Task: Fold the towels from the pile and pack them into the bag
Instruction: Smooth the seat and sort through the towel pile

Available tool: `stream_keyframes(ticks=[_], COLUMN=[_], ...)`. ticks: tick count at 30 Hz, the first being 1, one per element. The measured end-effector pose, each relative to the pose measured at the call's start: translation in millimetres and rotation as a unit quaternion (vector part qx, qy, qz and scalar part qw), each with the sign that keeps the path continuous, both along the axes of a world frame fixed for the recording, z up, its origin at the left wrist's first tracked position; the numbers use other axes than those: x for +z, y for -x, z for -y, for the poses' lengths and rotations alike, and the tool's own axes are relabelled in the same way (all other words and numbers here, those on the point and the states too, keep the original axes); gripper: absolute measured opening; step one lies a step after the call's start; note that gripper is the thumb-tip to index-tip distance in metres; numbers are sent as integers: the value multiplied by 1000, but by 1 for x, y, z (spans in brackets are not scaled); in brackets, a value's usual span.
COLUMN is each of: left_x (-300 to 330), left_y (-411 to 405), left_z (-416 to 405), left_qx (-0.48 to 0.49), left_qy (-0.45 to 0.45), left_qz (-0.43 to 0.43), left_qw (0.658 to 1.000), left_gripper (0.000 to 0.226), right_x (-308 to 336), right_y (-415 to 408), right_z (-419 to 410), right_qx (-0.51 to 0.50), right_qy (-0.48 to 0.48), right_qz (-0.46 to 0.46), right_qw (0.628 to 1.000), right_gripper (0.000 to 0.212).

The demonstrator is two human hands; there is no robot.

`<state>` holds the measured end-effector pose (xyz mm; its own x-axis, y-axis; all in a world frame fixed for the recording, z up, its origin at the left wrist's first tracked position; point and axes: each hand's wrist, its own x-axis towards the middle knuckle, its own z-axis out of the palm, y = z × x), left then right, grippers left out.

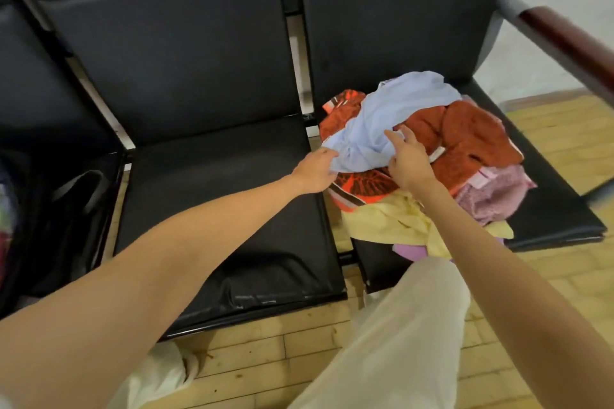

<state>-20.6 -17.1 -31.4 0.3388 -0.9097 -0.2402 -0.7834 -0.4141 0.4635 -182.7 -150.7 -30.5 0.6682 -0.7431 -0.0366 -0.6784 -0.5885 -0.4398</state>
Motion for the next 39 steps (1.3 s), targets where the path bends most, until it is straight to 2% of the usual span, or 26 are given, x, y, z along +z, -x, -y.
stream_keyframes(ticks=[3,5,7,9,12,14,18,21,23,25,28,30,33,36,39], left_x=[-19,-30,-36,-43,-47,-42,-12,16,36,52,66,68,60,46,30], left_y=[-2,-3,-1,0,2,1,-15,-34,-43,-49,-54,-55,-56,-62,-71], left_z=[33,48,58,61,55,45,5,-41,-76,-113,-166,-199,-242,-286,-329], left_qx=[11,34,81,128,194,222,273,320,317,299,286,315,404,510,575], left_qy=[8,0,-5,-5,47,85,155,185,195,193,181,180,199,219,233], left_qz=[-18,-39,-88,-122,-146,-187,-292,-311,-321,-336,-338,-334,-331,-338,-335], left_qw=[1000,999,993,984,969,953,903,875,871,872,878,870,829,761,709], left_gripper=[59,77,79,58,10,18,10,10,4,17,20,20,19,17,16], right_x=[-6,-13,-19,-21,-19,-15,5,25,34,41,51,54,46,27,5], right_y=[-2,-4,-6,-7,-9,-9,-13,-14,-15,-17,-19,-22,-27,-32,-41], right_z=[10,15,19,20,16,6,-22,-43,-57,-74,-111,-143,-191,-235,-275], right_qx=[-6,-8,-13,-12,-22,-34,-48,-68,-71,-48,16,42,72,107,143], right_qy=[16,35,54,69,51,45,80,116,112,70,16,17,-29,-86,-130], right_qz=[-54,-64,-59,-48,9,58,141,182,202,210,244,208,157,131,103], right_qw=[998,997,997,996,998,997,986,974,970,974,969,977,984,982,976], right_gripper=[55,47,39,28,17,19,24,24,24,19,10,7,9,10,17])
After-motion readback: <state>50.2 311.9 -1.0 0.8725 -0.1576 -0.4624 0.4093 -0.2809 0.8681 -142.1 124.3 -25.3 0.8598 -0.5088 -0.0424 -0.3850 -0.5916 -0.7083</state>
